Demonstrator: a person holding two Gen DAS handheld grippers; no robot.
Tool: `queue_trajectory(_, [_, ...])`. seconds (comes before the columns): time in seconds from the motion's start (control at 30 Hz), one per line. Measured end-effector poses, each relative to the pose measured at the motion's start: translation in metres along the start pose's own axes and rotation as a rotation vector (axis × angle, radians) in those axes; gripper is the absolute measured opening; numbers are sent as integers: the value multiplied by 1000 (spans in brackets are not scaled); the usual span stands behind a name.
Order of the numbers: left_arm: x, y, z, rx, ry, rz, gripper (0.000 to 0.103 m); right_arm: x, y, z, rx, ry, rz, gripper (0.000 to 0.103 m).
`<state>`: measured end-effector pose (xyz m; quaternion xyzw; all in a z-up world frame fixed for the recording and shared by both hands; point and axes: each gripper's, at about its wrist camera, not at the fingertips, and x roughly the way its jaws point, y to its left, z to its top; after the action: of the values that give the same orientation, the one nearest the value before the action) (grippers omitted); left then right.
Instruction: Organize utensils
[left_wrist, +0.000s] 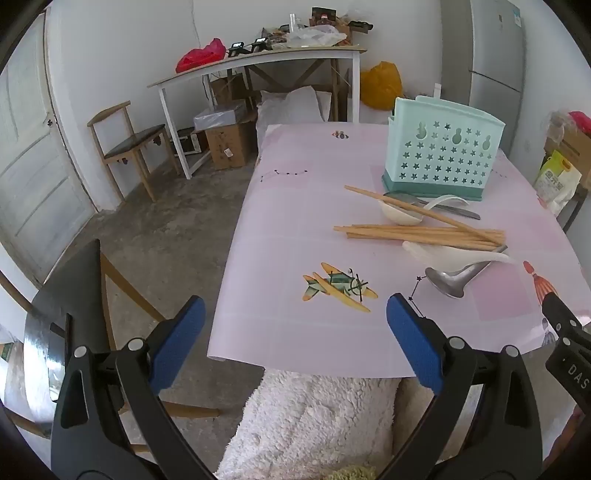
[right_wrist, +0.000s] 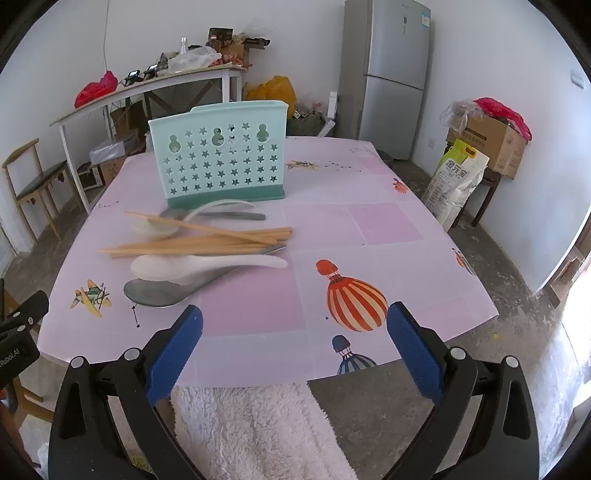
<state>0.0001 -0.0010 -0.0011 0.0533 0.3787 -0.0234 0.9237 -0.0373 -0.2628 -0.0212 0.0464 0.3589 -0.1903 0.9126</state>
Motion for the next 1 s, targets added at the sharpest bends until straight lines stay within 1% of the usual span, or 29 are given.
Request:
queue_trajectory(0.17, [1, -2, -1, 18, 9, -3, 95, 2, 0, -1, 1, 4, -1, 97])
queue_trajectory(0.2, [2, -2, 1, 9, 5, 6, 95, 2, 0, -1, 2, 3, -1, 97])
queue_trajectory(0.4, [3, -8, -2, -11, -6, -1, 95, -1, 2, 3, -1, 4, -5, 97])
queue_trajectory(0.47, [-2, 2, 0, -18, -16, -5, 95, -1, 2, 4, 0, 5, -5, 97])
queue_trajectory(0.57, [-4, 1, -1, -14, -26, 0, 95, -1, 3, 2, -5, 0, -6, 97])
queue_trajectory(1.0, [-2, 3, -2, -17, -10, 2, 95, -1, 3, 2, -8, -2, -4, 97])
